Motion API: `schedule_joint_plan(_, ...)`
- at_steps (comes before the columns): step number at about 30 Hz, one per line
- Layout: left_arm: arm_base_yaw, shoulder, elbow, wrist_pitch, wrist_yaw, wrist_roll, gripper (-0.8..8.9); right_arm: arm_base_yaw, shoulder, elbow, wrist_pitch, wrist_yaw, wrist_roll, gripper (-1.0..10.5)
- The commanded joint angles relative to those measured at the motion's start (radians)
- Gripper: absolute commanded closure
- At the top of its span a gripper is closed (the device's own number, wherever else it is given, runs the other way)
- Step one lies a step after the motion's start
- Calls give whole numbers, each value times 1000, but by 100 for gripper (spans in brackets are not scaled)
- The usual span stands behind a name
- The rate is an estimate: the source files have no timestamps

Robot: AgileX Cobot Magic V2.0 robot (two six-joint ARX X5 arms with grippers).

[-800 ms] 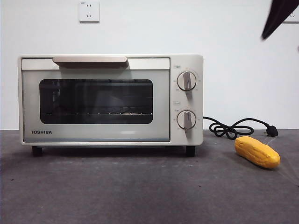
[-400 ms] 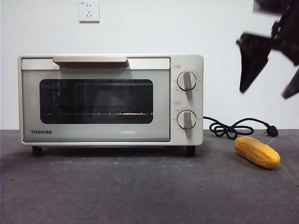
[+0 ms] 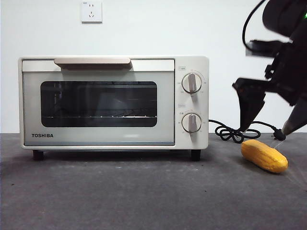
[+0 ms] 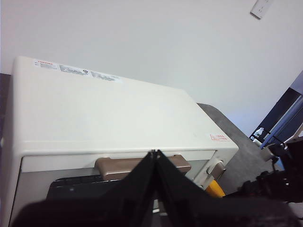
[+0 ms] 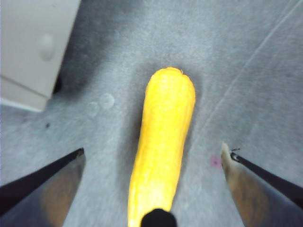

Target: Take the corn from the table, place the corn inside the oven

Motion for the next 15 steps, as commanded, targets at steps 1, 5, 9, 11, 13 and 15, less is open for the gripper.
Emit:
schedule_joint_plan(1,-5,0,0,6,4,15,817,2,39,0,27,2,-6,465)
schedule_joint_plan(5,-5,0,0,6,4,15,817,1,83,0,59,4,-6,465)
schedule_joint_plan(9,-5,0,0,6,4,15,817,0,122,0,70,4,-5,471)
schedule_joint_plan(11,-5,0,0,6,4,15,817,0,143,0,71,4,-5,476)
schedule_joint_plan(13,-5,0,0,6,4,15,817,0,159,0,71,4,-3,490)
schedule_joint_plan(15,-5,0,0,6,4,15,817,0,164,0,69,15,-3,603)
